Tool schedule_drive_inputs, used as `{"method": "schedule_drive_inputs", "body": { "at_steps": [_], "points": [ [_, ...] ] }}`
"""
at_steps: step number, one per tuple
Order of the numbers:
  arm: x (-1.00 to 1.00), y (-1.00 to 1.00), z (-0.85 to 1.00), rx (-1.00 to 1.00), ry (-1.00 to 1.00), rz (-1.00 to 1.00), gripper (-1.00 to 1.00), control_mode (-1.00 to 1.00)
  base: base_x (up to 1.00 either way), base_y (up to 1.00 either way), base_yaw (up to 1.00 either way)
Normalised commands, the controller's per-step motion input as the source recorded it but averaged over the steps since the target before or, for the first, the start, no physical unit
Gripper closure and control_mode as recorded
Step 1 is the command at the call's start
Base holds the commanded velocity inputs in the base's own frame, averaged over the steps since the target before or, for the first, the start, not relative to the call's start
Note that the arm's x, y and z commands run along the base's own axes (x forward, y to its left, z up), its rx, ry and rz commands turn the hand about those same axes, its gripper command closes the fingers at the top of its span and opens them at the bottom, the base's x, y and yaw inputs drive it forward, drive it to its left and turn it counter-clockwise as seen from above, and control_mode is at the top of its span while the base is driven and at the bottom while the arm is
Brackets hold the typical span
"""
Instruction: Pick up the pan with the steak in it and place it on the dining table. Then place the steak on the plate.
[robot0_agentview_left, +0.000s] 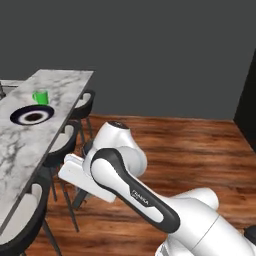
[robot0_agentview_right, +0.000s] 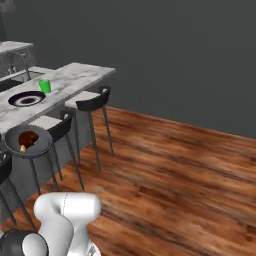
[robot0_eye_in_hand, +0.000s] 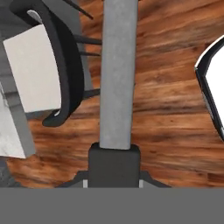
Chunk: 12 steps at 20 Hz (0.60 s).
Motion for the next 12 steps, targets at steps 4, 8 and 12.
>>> {"method": "schedule_drive_inputs", "body": {
  "at_steps": [4,8,12],
  "points": [
    [0.0,0.0,0.0,0.0,0.0,0.0,1.0,1.0,-0.01,0.0,0.5],
    [0.0,0.0,0.0,0.0,0.0,0.0,1.0,1.0,-0.01,0.0,0.5],
    [0.0,0.0,0.0,0.0,0.0,0.0,1.0,1.0,-0.02,0.0,0.5]
  ]
}}
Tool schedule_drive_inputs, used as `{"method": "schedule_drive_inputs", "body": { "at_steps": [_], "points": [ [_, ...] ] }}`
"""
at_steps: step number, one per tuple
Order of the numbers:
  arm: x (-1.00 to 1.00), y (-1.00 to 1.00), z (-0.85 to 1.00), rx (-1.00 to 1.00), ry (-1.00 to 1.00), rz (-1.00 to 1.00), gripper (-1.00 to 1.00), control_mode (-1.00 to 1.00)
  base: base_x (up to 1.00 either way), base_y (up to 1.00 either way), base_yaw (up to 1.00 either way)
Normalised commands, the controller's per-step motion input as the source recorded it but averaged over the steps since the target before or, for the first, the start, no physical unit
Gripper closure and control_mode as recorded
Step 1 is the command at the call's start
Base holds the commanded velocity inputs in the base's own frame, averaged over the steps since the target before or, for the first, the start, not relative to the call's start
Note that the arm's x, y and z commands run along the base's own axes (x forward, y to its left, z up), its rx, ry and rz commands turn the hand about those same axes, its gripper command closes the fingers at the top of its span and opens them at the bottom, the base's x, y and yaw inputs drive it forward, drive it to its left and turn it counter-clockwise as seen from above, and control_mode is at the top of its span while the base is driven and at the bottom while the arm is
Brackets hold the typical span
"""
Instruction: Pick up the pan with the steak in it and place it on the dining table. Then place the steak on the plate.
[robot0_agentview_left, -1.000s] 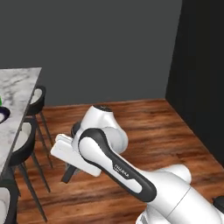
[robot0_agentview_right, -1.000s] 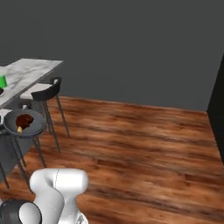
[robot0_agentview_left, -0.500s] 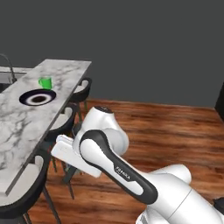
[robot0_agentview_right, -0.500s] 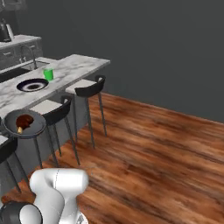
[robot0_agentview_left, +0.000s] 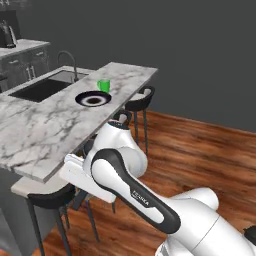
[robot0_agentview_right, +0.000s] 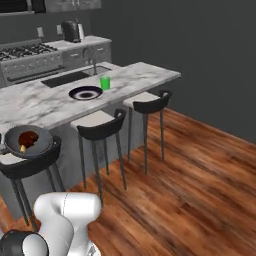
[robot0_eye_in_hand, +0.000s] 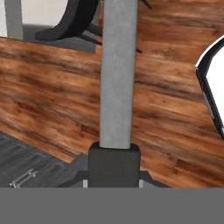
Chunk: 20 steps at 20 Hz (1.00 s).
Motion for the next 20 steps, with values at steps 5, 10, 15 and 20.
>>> {"method": "schedule_drive_inputs", "body": {
  "at_steps": [5,10,15,20],
  "points": [
    [0.0,0.0,0.0,0.0,0.0,0.0,1.0,1.0,-0.02,0.0,0.5],
    [0.0,0.0,0.0,0.0,0.0,0.0,1.0,1.0,-0.02,0.0,0.5],
    [0.0,0.0,0.0,0.0,0.0,0.0,1.0,1.0,-0.02,0.0,0.5],
    [0.0,0.0,0.0,0.0,0.0,0.0,1.0,1.0,0.06,-0.25,0.21]
  ]
}}
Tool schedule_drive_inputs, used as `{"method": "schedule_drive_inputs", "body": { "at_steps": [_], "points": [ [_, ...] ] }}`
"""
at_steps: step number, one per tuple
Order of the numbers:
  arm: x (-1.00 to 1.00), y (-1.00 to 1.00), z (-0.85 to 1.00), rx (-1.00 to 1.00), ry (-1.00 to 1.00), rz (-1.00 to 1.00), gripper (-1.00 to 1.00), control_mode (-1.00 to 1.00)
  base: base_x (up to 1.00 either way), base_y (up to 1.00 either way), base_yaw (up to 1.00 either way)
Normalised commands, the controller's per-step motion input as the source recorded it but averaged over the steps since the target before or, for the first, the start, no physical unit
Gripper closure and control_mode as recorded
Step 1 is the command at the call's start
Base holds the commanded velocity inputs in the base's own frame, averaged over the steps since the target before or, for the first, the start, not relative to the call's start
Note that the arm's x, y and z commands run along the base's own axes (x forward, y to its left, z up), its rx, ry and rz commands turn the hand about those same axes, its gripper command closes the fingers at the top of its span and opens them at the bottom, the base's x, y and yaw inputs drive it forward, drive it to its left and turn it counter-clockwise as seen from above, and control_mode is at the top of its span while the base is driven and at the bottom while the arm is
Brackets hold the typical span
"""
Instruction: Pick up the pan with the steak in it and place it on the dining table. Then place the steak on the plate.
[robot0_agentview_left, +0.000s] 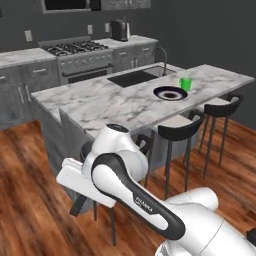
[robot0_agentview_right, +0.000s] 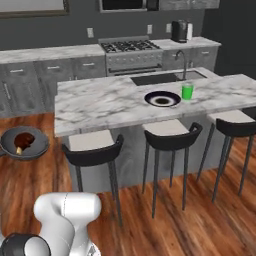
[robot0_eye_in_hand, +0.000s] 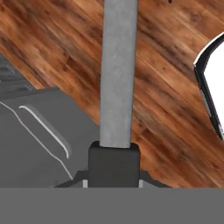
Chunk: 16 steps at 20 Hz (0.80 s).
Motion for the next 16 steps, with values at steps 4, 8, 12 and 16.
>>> {"method": "schedule_drive_inputs", "body": {
  "at_steps": [4,8,12,16],
  "points": [
    [0.0,0.0,0.0,0.0,0.0,0.0,1.0,1.0,0.22,-0.69,0.12],
    [0.0,0.0,0.0,0.0,0.0,0.0,1.0,1.0,0.28,-0.75,0.13],
    [0.0,0.0,0.0,0.0,0.0,0.0,1.0,1.0,0.27,-0.75,0.13],
    [0.0,0.0,0.0,0.0,0.0,0.0,1.0,1.0,0.26,-0.75,0.14]
  ]
}}
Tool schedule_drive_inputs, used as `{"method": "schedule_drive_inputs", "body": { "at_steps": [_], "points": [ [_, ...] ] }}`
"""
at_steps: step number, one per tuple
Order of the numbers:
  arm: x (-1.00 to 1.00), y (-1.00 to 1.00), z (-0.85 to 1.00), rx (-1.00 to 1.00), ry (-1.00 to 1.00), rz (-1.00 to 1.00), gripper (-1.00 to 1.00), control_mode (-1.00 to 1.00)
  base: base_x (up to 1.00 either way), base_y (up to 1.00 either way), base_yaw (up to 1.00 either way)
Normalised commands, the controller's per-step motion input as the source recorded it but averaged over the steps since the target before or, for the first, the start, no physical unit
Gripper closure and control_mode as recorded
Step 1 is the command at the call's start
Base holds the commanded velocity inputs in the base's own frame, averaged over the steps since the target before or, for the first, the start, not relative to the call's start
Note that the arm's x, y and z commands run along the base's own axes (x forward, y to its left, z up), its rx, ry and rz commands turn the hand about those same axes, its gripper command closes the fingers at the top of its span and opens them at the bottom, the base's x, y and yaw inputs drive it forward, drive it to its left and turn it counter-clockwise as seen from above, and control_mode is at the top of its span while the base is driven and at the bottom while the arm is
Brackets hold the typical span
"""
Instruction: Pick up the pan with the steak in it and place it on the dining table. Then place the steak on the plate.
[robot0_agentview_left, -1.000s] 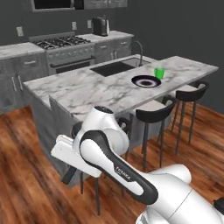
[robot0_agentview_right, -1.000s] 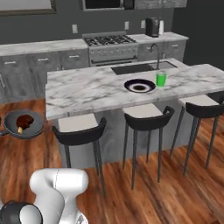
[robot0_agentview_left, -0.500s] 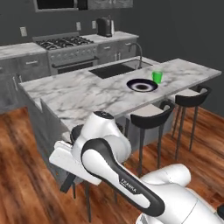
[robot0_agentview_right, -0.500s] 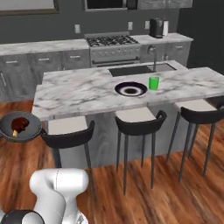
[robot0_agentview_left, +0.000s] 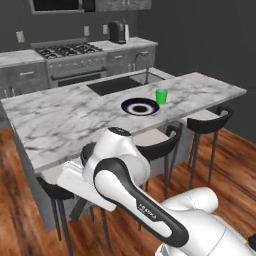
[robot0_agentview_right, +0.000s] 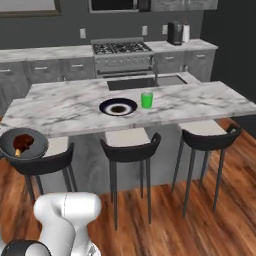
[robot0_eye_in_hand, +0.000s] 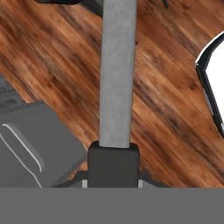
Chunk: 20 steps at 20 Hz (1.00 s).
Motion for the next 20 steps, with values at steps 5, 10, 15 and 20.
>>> {"method": "schedule_drive_inputs", "body": {
  "at_steps": [5,10,15,20],
  "points": [
    [0.0,0.0,0.0,0.0,0.0,0.0,1.0,1.0,0.24,-0.73,0.15],
    [0.0,0.0,0.0,0.0,0.0,0.0,1.0,1.0,0.26,-0.64,0.16],
    [0.0,0.0,0.0,0.0,0.0,0.0,1.0,1.0,0.34,-0.19,0.07],
    [0.0,0.0,0.0,0.0,0.0,0.0,1.0,1.0,0.04,-0.34,0.31]
  ]
}}
